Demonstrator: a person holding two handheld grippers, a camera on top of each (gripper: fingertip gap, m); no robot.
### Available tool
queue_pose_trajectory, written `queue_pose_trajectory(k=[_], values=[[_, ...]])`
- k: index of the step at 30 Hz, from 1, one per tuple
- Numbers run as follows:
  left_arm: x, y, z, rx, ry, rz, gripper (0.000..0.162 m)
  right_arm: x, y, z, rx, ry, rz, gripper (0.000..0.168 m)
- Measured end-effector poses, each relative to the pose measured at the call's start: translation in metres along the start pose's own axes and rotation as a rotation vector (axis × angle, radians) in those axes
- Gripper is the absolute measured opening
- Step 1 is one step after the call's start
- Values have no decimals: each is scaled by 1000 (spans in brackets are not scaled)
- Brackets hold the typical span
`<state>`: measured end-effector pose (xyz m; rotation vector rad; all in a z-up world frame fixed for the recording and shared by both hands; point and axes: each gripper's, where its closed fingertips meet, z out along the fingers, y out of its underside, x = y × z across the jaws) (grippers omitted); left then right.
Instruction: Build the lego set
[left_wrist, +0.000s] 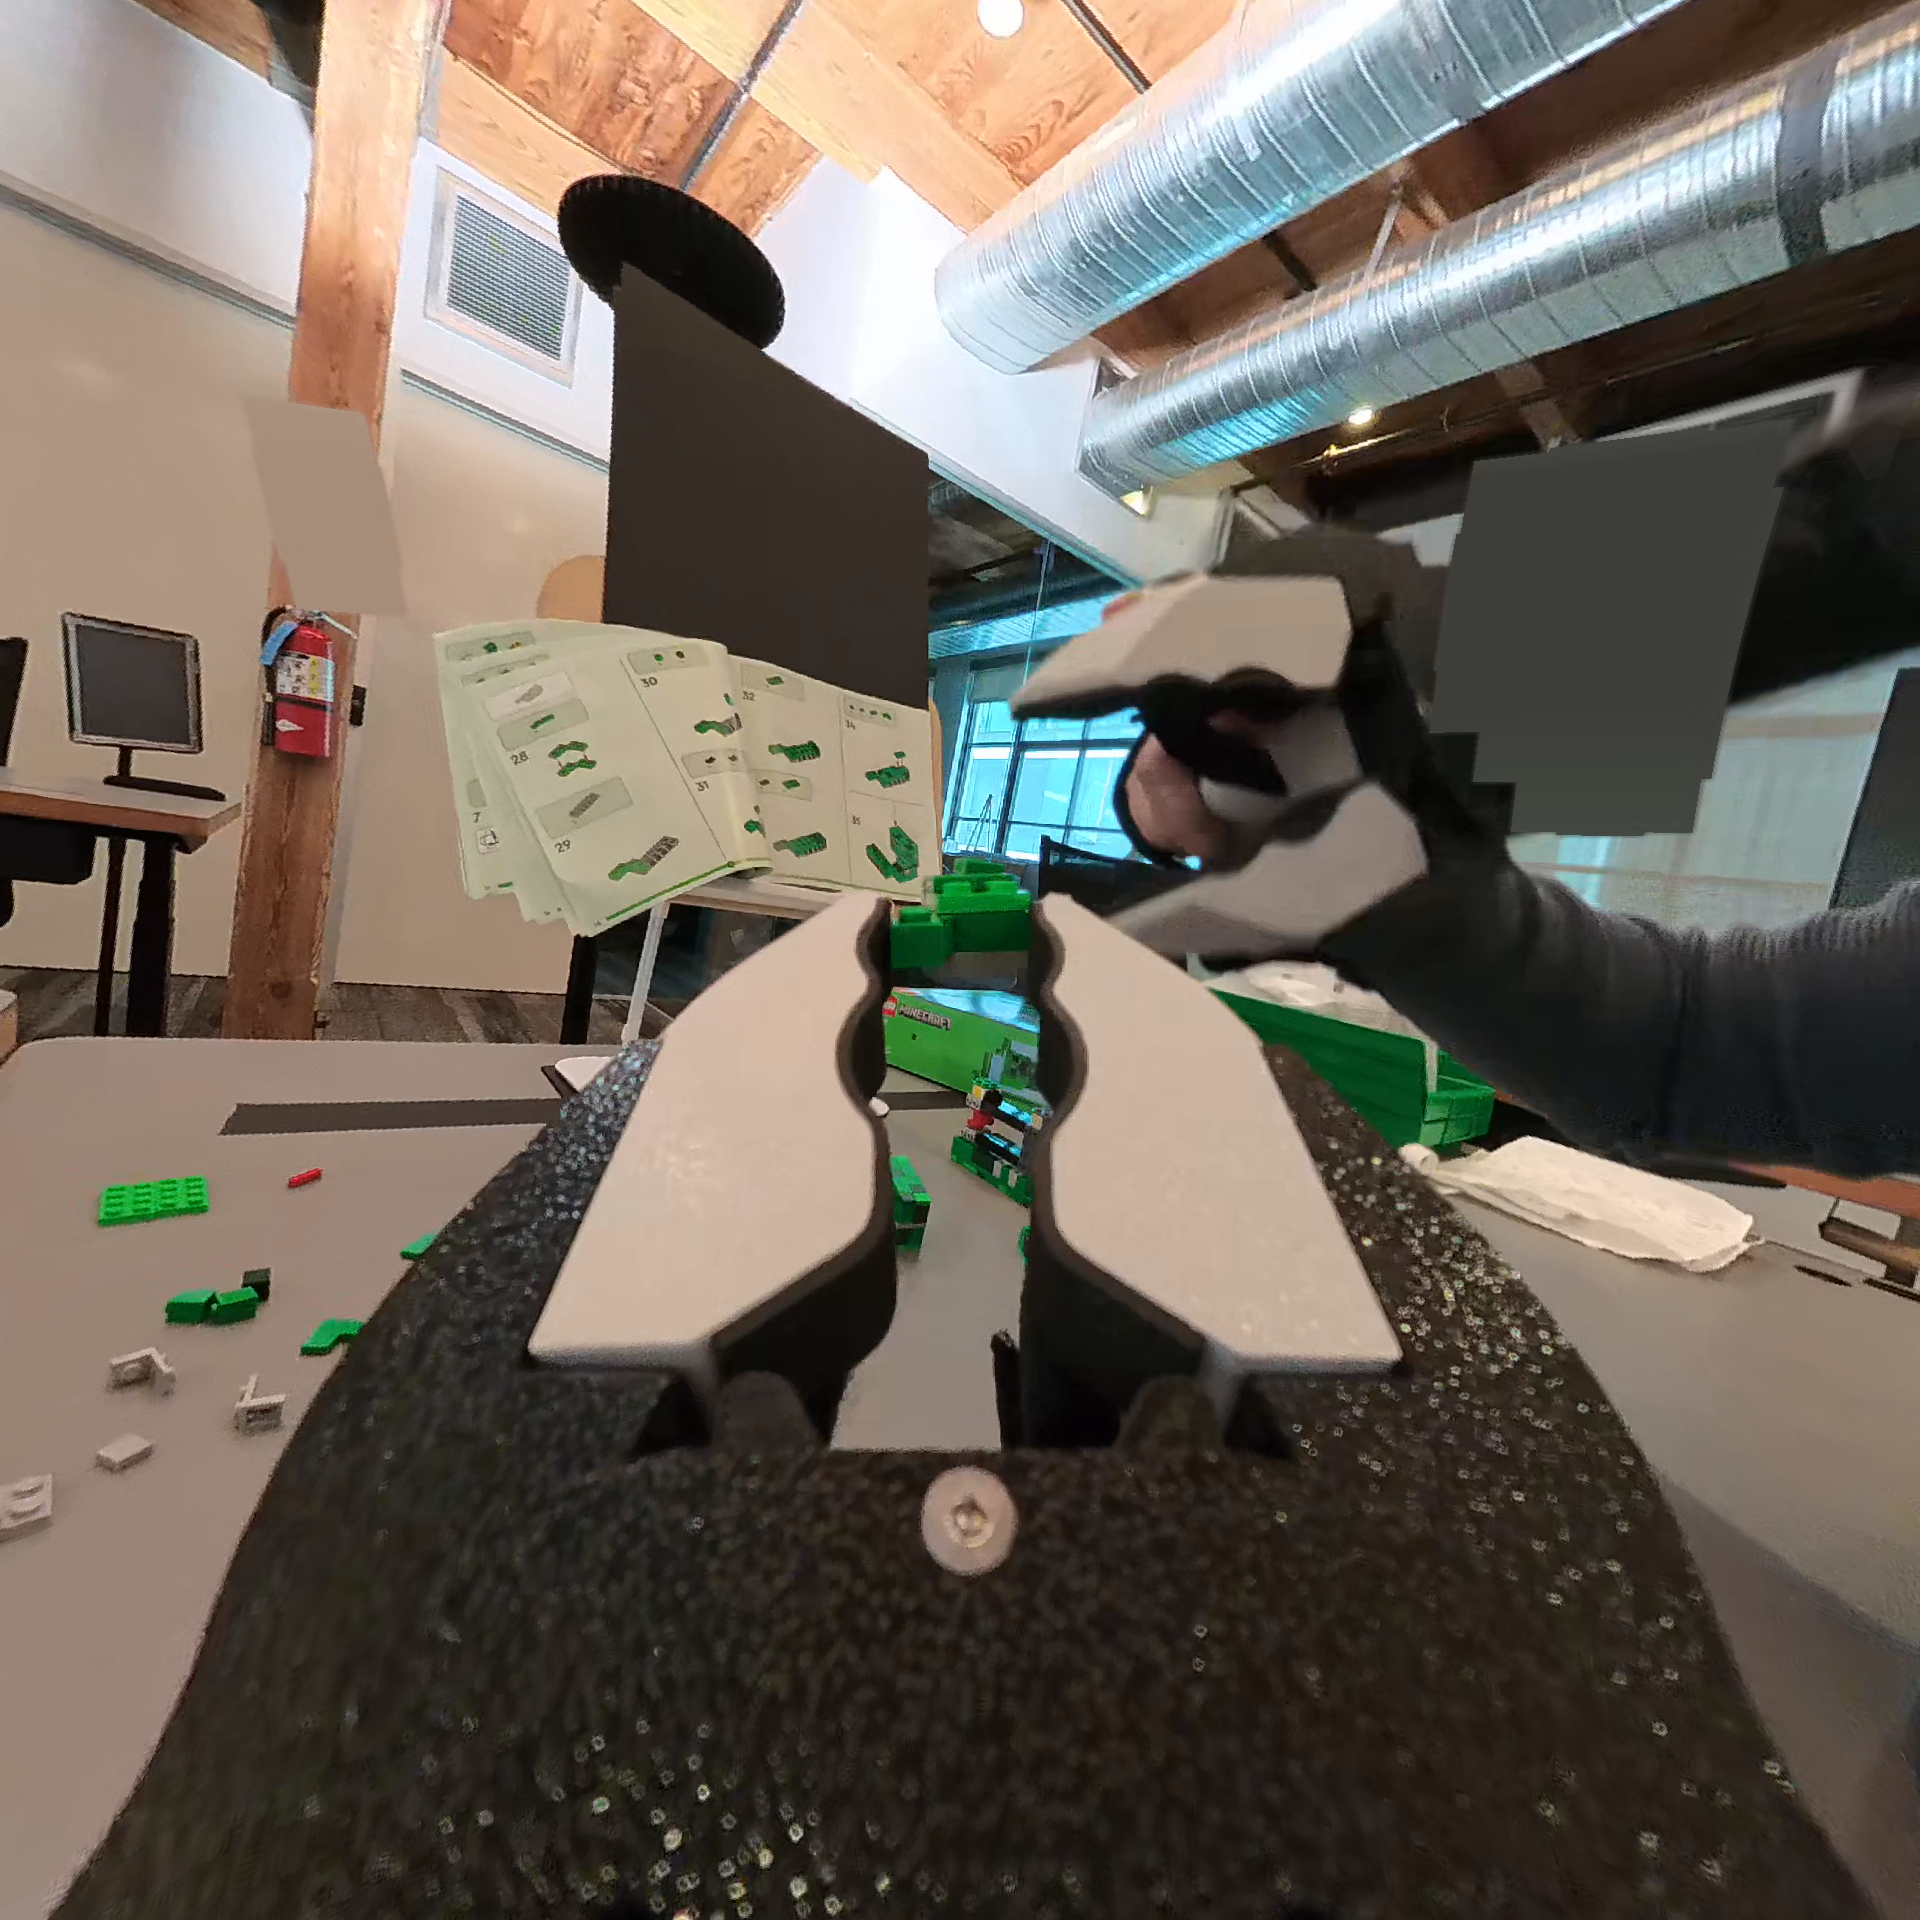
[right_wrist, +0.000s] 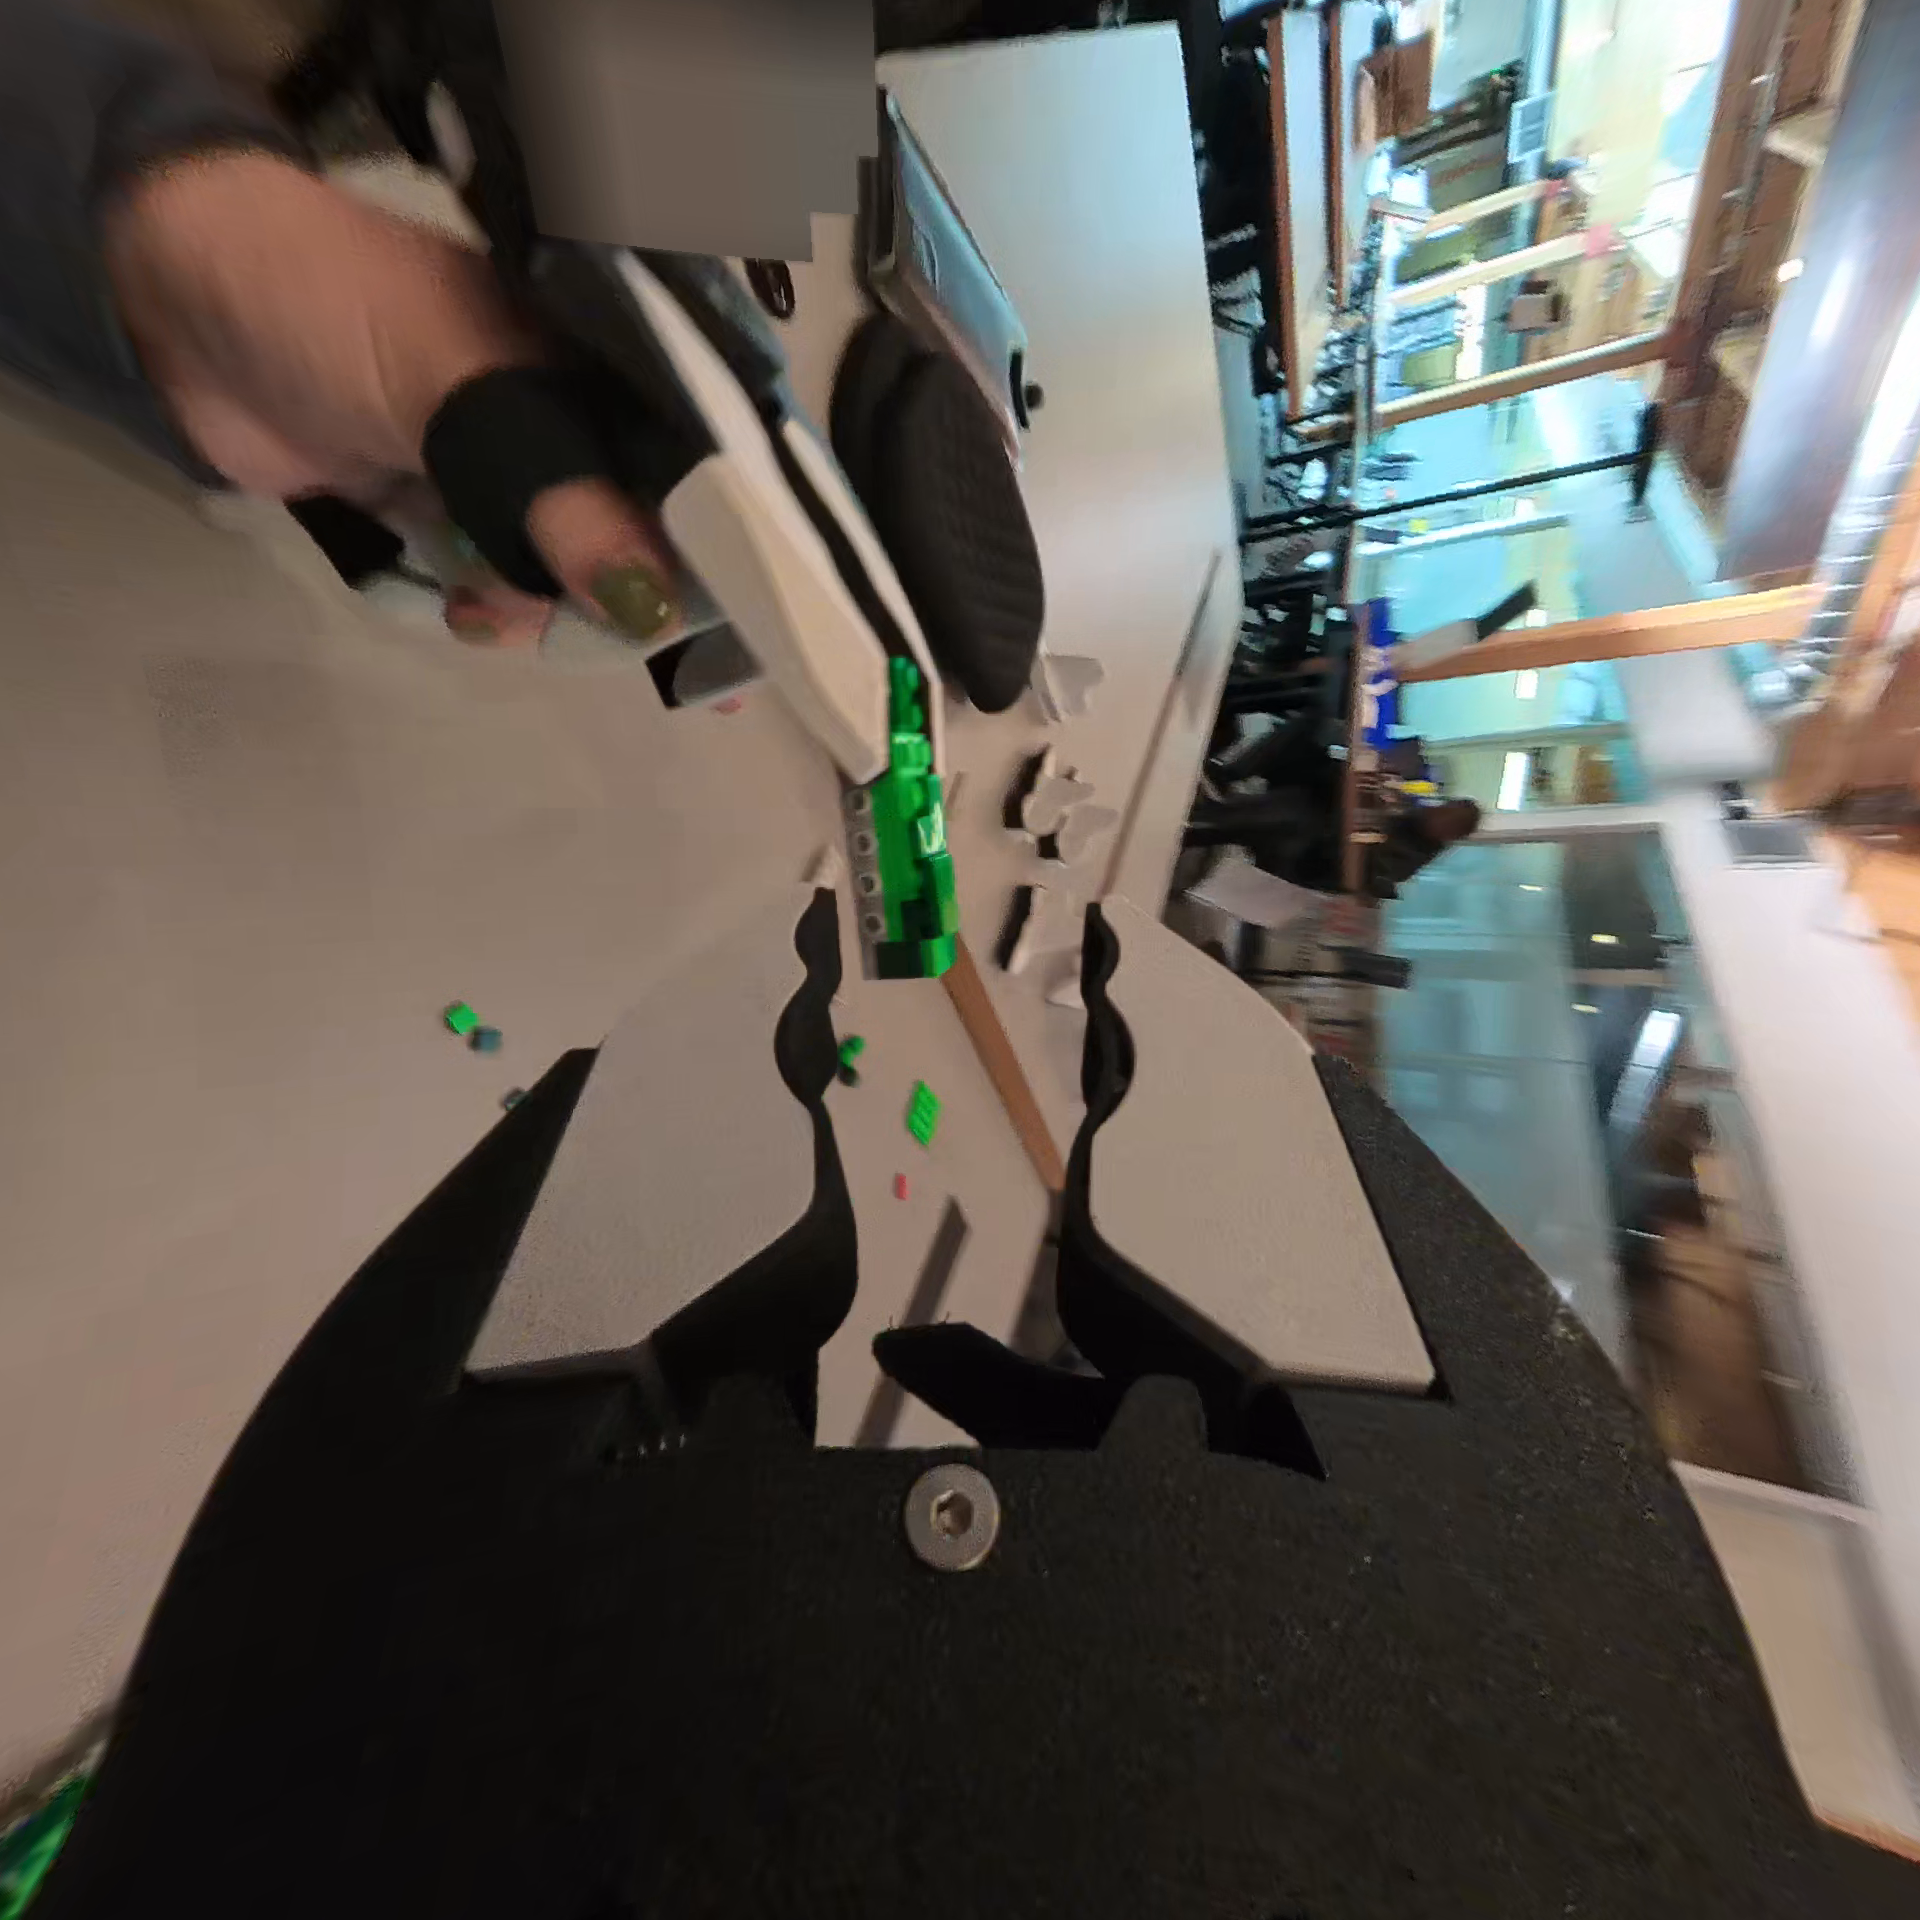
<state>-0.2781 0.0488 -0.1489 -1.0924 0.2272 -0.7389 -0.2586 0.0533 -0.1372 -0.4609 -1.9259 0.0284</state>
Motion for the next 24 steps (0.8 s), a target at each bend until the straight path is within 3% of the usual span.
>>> queue_pose_trajectory(k=[9,24], values=[[8,-5,3,13,15,-9,24,-10,5,8,-94,138,-161,37],[10,-4,6,8,26,-9,24,-13,6,13,-115,127,-195,27]])
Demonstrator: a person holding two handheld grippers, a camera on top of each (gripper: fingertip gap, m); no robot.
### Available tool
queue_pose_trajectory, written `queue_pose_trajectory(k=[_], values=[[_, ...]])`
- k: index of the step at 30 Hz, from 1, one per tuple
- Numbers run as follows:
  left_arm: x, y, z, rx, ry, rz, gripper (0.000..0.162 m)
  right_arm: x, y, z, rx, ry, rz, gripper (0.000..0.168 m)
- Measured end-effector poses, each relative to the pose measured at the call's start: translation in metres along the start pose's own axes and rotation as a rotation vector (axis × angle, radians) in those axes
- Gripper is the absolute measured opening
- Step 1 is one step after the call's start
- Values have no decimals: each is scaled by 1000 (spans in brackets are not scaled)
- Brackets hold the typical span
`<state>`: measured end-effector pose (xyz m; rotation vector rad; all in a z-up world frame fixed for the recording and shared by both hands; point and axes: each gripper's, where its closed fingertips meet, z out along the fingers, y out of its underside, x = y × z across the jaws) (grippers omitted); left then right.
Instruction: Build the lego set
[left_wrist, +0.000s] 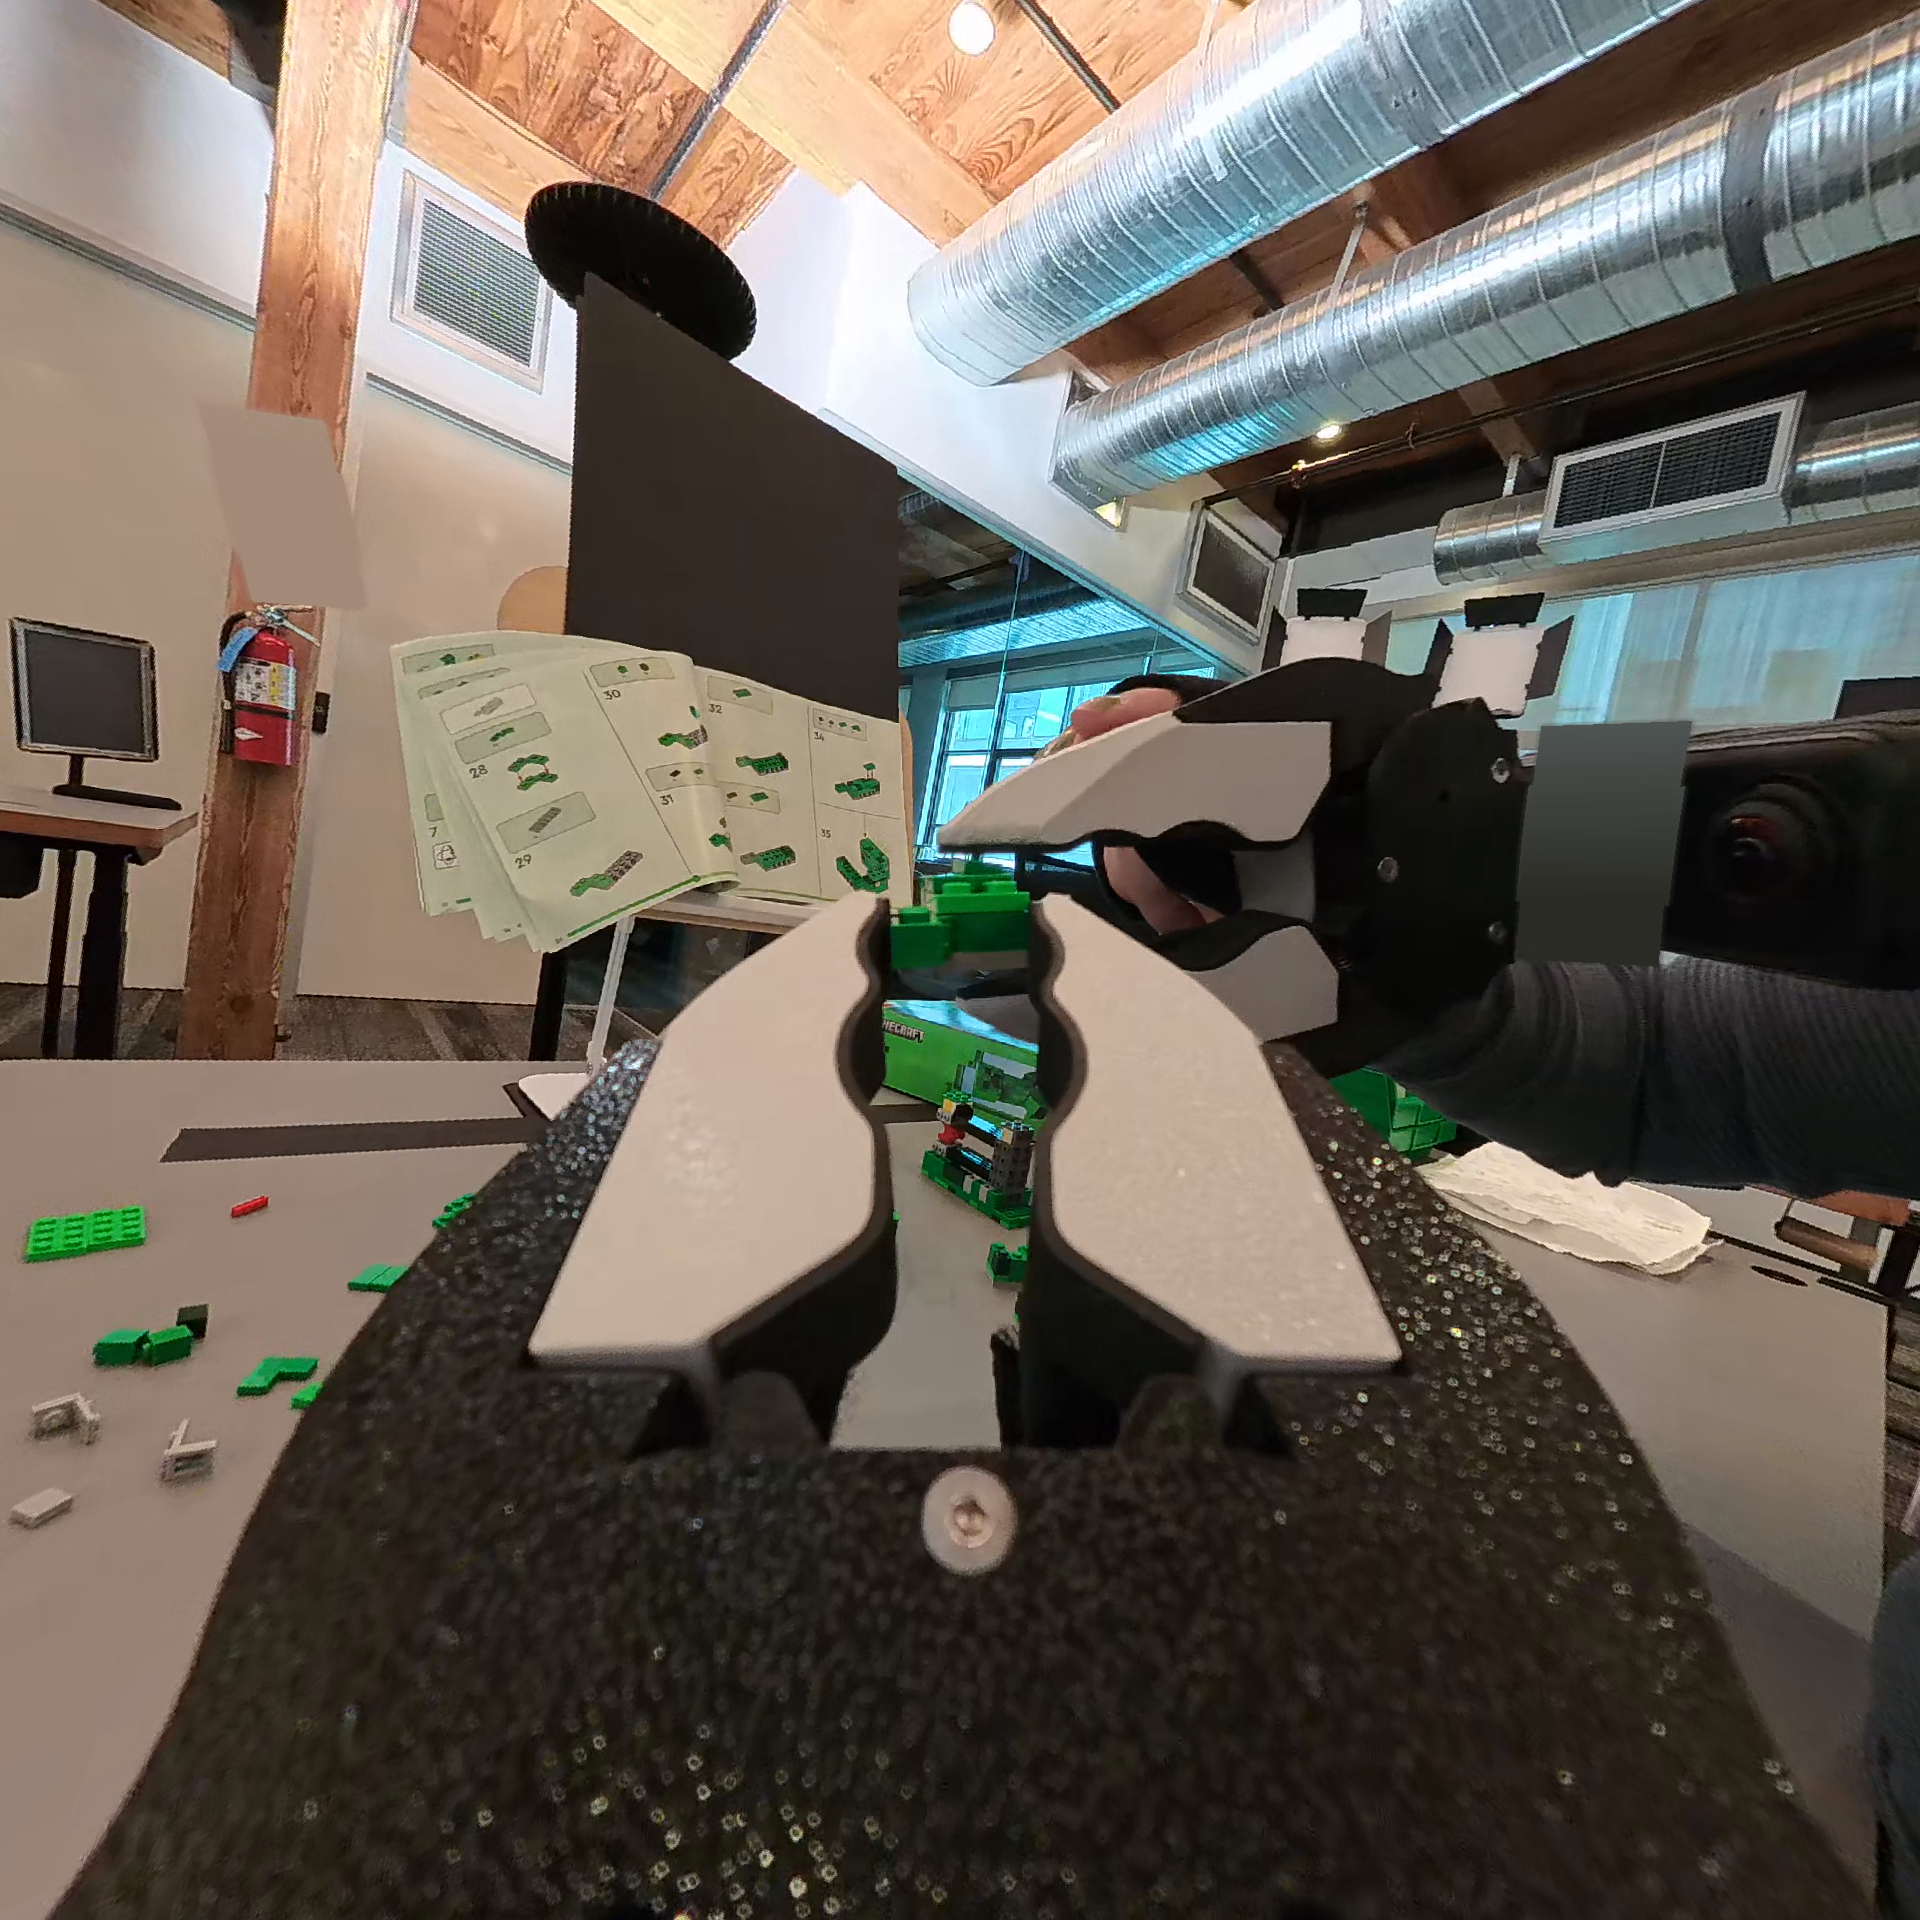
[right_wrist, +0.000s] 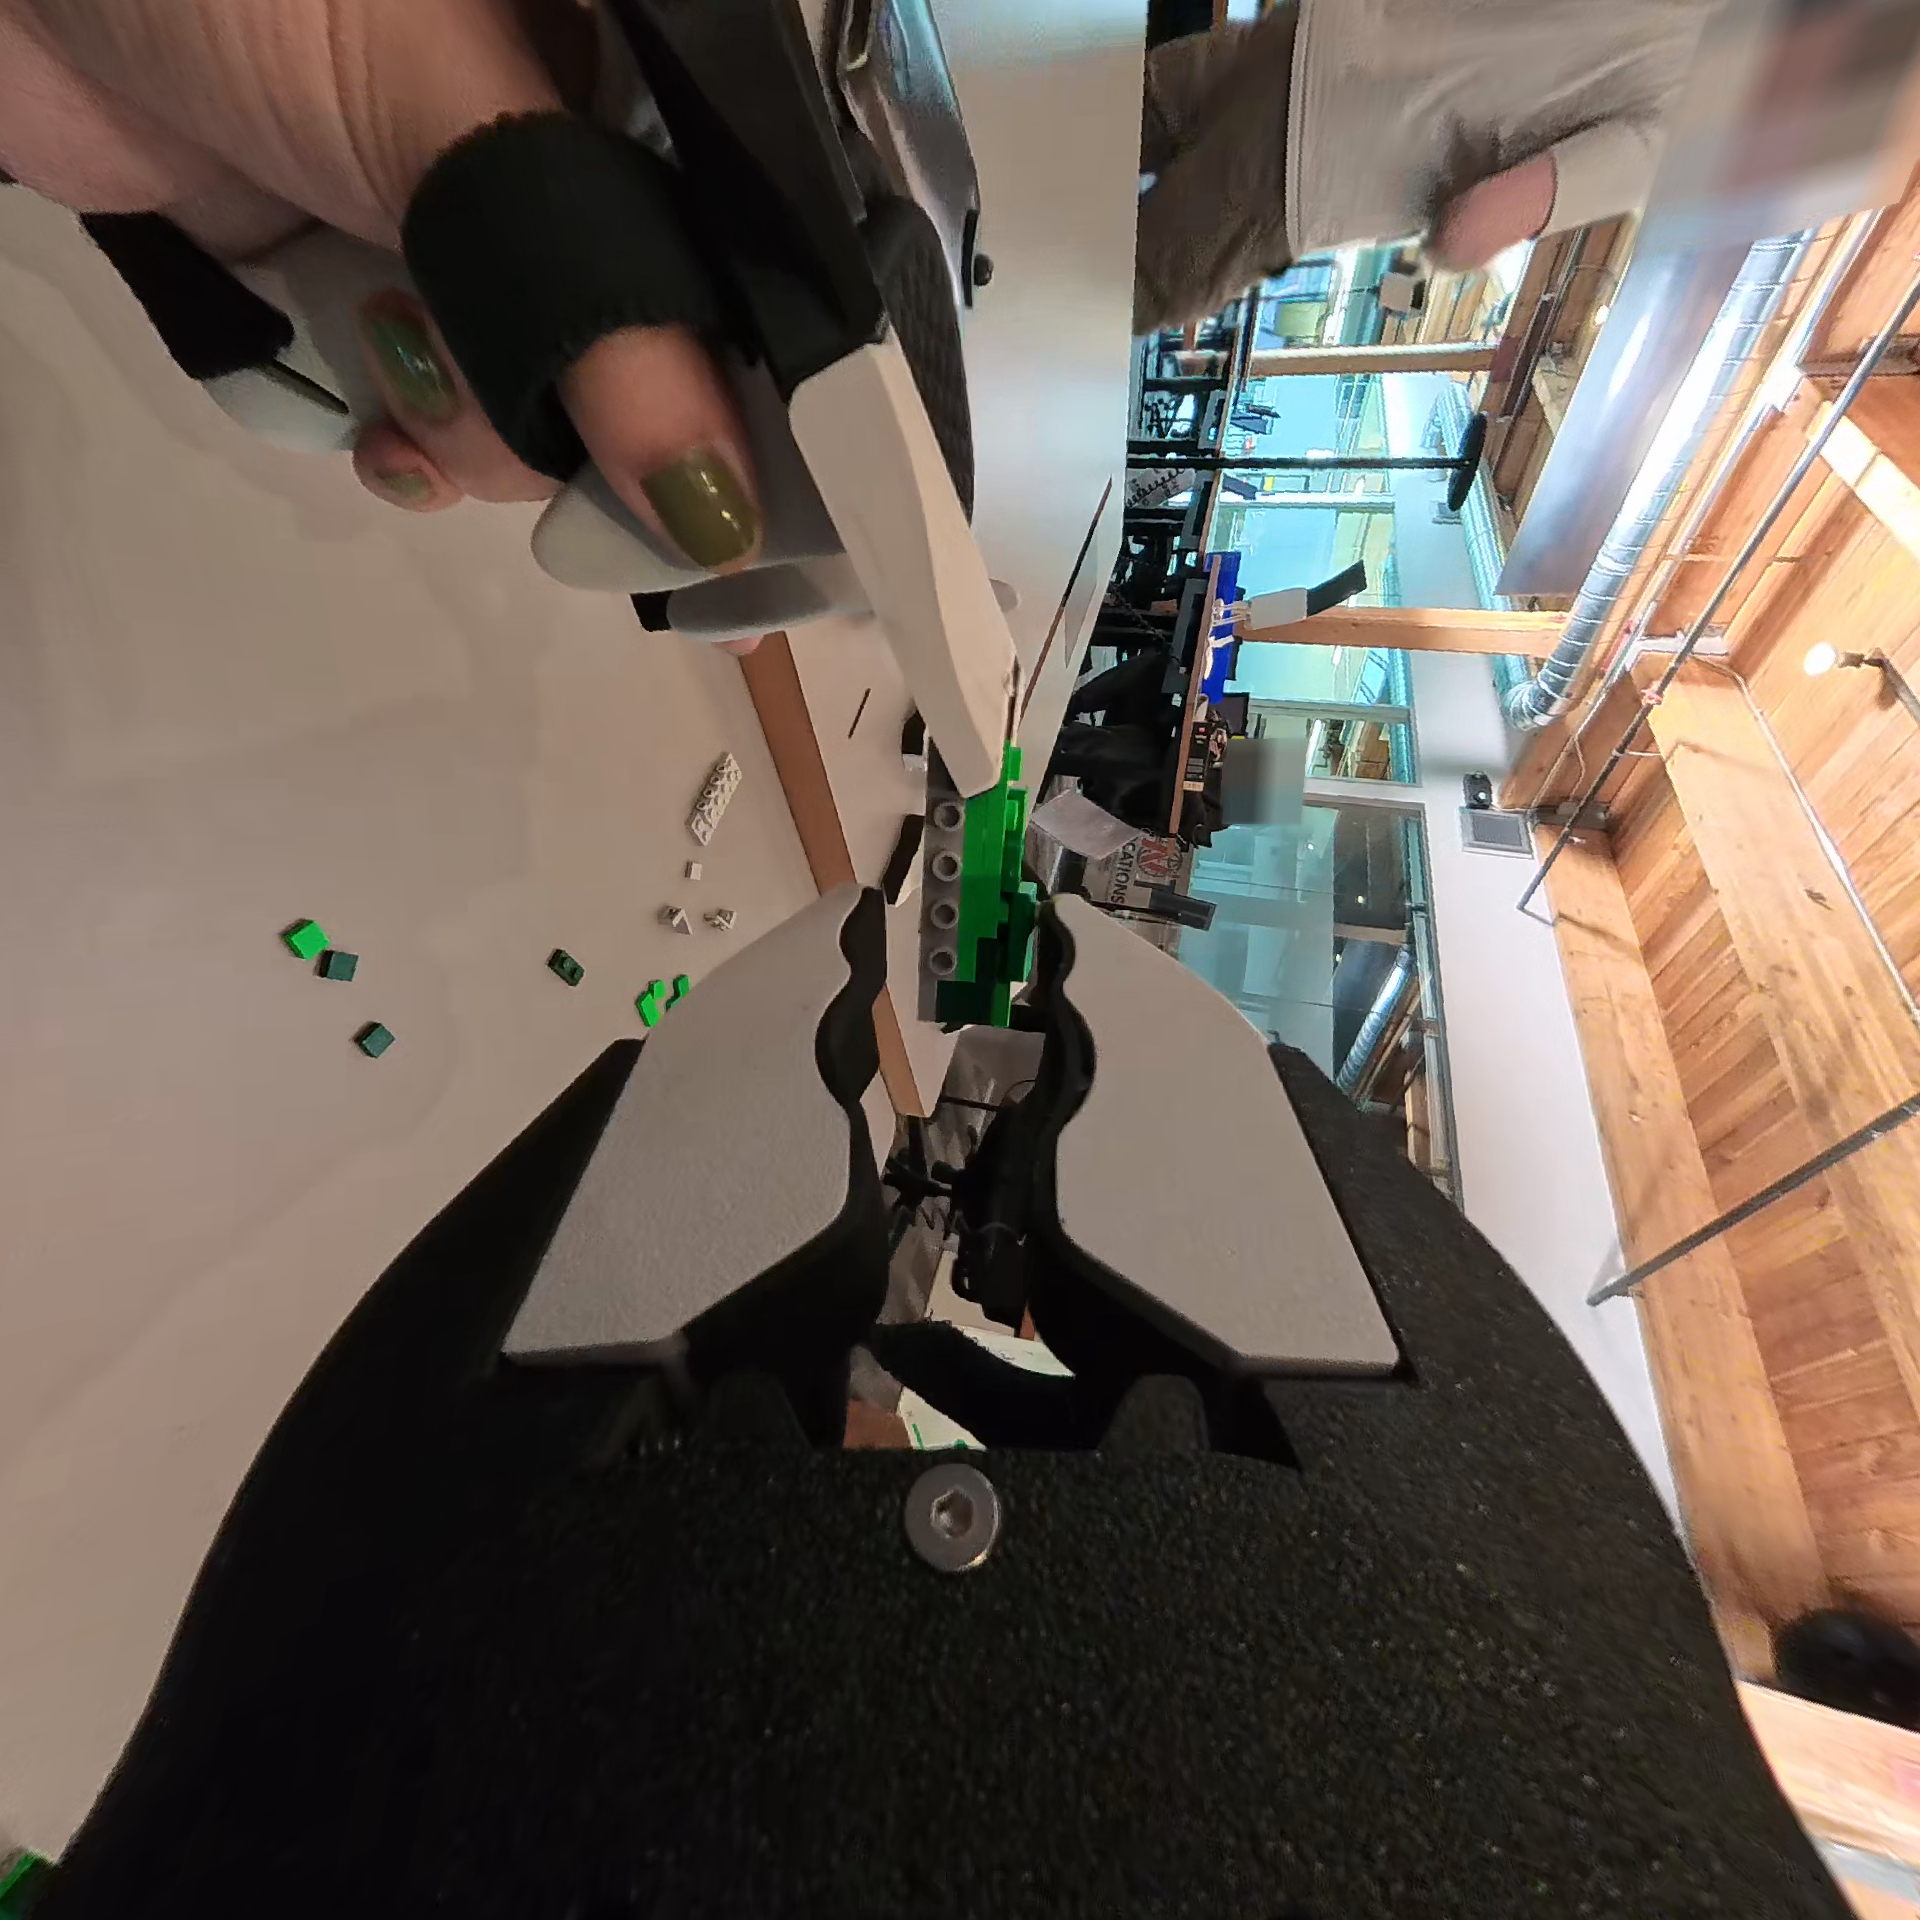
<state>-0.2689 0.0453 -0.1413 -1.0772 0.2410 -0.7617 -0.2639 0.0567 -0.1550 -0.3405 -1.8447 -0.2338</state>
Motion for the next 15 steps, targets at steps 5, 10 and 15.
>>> queue_pose_trajectory(k=[5,10,15], values=[[1,1,1,-2,0,2,24,-1,0,0,-1,-9,11,25],[1,0,1,0,4,-2,24,-1,0,-1,1,-12,30,23],[2,-1,1,12,6,-11,24,2,0,-1,-6,18,21,18]])
